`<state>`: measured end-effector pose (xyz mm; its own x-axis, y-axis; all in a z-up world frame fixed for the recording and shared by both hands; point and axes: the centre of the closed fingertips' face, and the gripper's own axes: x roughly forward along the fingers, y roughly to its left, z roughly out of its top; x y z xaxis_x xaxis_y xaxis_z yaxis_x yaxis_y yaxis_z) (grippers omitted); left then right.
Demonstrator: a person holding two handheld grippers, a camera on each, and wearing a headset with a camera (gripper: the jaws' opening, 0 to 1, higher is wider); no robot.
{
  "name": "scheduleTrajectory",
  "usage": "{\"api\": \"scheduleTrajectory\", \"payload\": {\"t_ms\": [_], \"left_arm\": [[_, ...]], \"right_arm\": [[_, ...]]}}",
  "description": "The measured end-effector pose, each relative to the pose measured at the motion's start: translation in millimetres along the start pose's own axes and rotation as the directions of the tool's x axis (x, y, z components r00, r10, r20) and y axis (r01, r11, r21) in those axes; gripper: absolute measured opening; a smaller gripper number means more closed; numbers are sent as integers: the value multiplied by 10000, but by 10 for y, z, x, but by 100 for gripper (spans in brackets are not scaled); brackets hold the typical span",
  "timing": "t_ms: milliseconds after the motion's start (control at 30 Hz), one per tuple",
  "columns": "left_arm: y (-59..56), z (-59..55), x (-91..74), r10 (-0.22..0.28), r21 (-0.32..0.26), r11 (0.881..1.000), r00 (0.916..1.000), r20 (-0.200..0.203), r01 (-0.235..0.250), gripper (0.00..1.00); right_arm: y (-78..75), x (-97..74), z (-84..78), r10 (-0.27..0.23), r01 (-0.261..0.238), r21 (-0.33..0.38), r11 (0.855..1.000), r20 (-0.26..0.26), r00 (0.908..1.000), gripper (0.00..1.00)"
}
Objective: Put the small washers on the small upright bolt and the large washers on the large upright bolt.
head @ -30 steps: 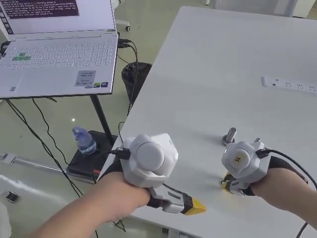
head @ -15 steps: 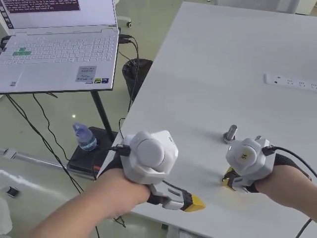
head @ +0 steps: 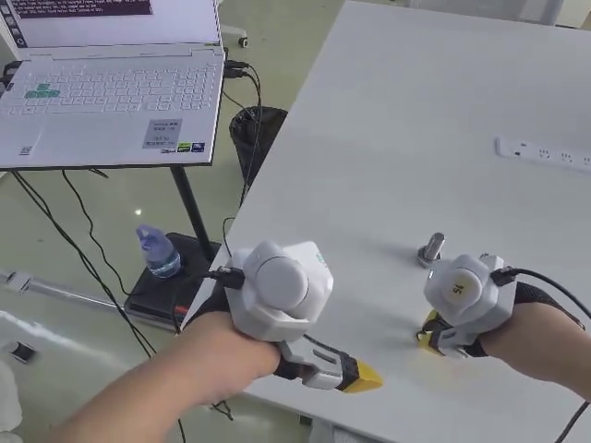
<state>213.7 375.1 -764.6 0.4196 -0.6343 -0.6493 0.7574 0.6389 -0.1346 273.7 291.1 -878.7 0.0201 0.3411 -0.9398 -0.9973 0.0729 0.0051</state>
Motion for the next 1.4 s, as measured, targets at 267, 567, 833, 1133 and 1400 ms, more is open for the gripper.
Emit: {"api": "scheduleTrajectory", "payload": {"t_ms": [267, 567, 833, 1133, 1400], "left_arm": [[8, 10, -3, 25, 4, 10000, 10000, 36, -25, 80], [-5, -31, -23, 27, -52, 10000, 10000, -19, -27, 79], [-4, -23, -26, 47, -62, 10000, 10000, 10, -47, 79], [-3, -20, -37, 77, -57, 10000, 10000, 9, -77, 78], [-4, 5, -41, 40, 14, 10000, 10000, 25, -40, 79]], "right_arm": [[16, -5, -5, 77, -92, -414, 9991, -356, 9993, 16], [4, -3, -17, 49, -85, -561, 9984, -646, 9979, 14], [-27, 1, -9, 198, -231, -276, 9994, -1143, 9932, 14], [-36, -4, -19, 209, -199, 88, 9998, -1339, 9908, 11], [-63, -55, -93, 190, -128, 546, 9984, -1141, 9933, 11]]}}
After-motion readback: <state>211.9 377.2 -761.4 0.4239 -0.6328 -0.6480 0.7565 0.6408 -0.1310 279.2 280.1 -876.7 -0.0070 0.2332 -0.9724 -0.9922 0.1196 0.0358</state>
